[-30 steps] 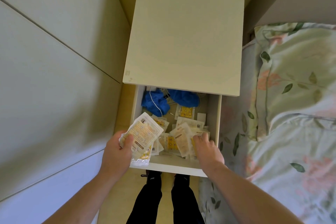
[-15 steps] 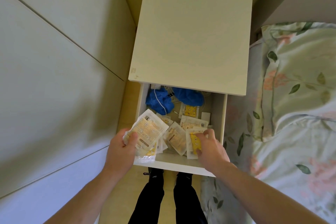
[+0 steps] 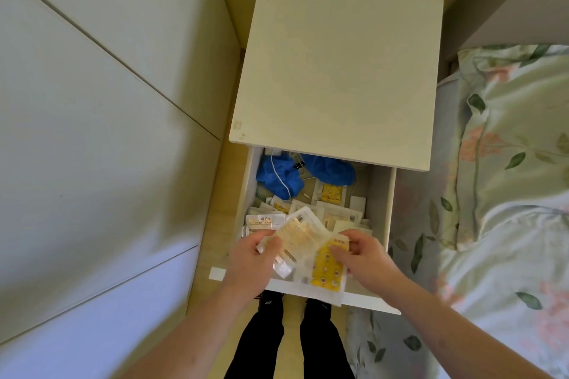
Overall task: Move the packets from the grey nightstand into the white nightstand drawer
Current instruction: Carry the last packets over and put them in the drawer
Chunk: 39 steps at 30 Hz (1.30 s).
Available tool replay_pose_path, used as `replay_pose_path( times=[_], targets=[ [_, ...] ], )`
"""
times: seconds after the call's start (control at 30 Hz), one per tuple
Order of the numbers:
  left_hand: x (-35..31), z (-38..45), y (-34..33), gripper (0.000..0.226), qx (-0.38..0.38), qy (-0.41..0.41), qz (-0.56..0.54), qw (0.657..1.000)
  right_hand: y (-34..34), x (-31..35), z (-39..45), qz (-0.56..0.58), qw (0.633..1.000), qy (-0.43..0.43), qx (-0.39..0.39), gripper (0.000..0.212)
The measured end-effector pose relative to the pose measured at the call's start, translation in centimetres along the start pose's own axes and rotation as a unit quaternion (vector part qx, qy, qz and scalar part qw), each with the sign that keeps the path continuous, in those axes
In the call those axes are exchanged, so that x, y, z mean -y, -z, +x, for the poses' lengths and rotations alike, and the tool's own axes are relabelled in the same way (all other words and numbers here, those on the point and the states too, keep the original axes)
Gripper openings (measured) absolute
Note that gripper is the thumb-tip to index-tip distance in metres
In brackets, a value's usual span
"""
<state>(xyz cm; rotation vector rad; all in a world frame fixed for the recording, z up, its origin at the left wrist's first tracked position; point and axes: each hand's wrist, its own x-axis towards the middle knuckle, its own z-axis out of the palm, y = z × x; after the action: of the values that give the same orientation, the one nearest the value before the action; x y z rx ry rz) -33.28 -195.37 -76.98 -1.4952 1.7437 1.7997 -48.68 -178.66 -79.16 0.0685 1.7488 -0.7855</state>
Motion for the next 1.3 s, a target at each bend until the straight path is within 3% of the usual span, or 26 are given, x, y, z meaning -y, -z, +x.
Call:
replay_pose_path(
  times=[0.1,0.17,0.27,0.4,0.53,0.7,0.83,1.03,1.17,1.3],
  targets=[
    [0.5,1.4,0.6,0.013,-0.071,0.014,0.044,0.996,1.8,-0.9,1.0,-0.125,0.987,0.022,-0.1,0.011],
    [1.2,2.5,0.9,0.026,-0.085,0.021,0.101,0.991,2.6,-1.5,2.0,-0.206,0.971,0.026,-0.121,0.016],
    [2.1,3.7,1.0,0.038,-0.079,0.006,0.222,0.972,2.8,-2.1,3.3,-0.313,0.946,0.008,-0.089,0.028],
    [3.1,4.8,0.7,0.022,-0.081,0.002,0.348,0.934,2.3,-1.9,3.6,-0.43,0.9,0.026,-0.069,0.047],
    [3.6,5.4,0.5,0.024,-0.12,0.0,0.47,0.874,1.5,-1.8,3.7,-0.519,0.849,0.056,-0.076,0.056],
    [3.6,5.7,0.5,0.02,-0.067,-0.007,0.589,0.805,0.7,-2.5,3.8,-0.589,0.803,0.052,-0.071,0.062],
    [3.0,6.3,1.0,0.014,-0.049,-0.003,0.635,0.771,0.3,-3.1,3.7,-0.603,0.793,0.041,-0.072,0.081],
    [2.6,6.4,1.3,0.017,-0.042,-0.054,0.625,0.777,-0.7,-3.4,3.4,-0.574,0.818,0.019,-0.03,0.101],
    [3.8,6.0,-0.3,0.041,0.044,-0.159,0.583,0.796,-1.2,-4.5,3.4,-0.563,0.826,0.001,0.037,0.085],
    [5.3,5.2,-1.3,0.053,0.072,-0.116,0.546,0.826,-1.2,-5.2,3.3,-0.532,0.845,-0.013,0.053,0.074]
  ],
)
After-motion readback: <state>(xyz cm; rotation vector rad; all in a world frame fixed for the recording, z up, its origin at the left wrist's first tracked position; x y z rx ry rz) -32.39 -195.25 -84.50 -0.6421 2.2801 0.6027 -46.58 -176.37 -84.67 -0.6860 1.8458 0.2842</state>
